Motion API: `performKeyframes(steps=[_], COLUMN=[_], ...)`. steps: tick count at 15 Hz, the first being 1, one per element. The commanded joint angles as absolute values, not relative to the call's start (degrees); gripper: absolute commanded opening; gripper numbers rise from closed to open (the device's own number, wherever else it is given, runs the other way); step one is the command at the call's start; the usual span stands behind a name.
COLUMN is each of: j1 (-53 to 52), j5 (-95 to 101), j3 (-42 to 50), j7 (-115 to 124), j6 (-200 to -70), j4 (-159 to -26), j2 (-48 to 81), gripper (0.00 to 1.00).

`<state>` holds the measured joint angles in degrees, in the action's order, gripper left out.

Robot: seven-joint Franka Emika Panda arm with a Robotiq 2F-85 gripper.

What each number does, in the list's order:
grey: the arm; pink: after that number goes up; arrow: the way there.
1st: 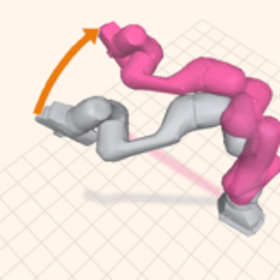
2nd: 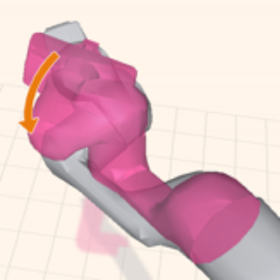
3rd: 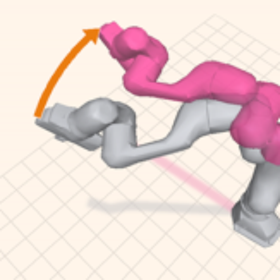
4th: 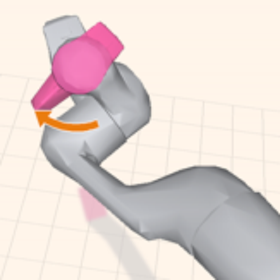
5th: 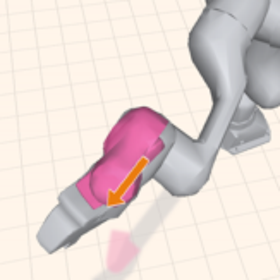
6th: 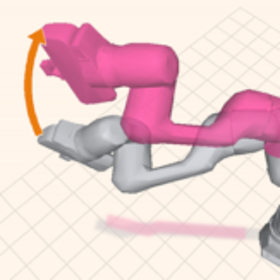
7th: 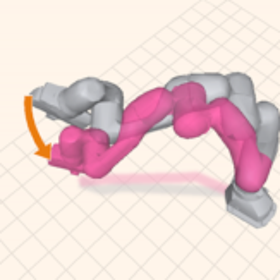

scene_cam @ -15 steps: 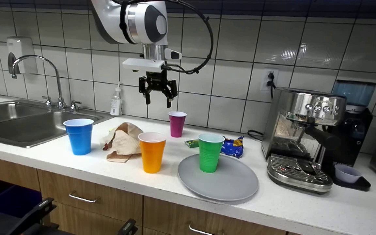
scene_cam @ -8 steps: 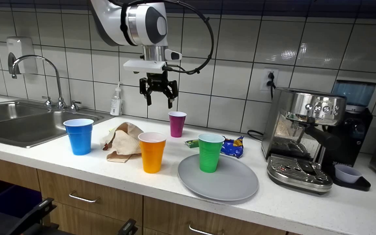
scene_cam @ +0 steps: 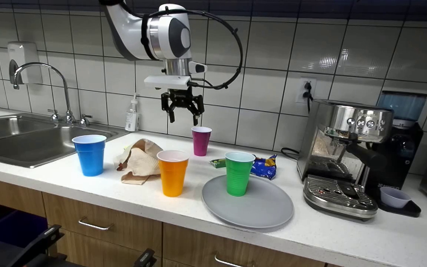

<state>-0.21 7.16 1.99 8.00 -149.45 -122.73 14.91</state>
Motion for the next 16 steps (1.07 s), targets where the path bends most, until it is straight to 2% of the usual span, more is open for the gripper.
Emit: performKeyframes(steps=[1, 16], j1=[-0.87, -3.54], j5=[7.5, 7.6], j3=[2.59, 4.59], j7=[8.05, 9.04], j6=[-149.38, -150.83], j4=[-117.62, -99.05], j2=[19.11, 34.47], gripper=[1.0, 1.0])
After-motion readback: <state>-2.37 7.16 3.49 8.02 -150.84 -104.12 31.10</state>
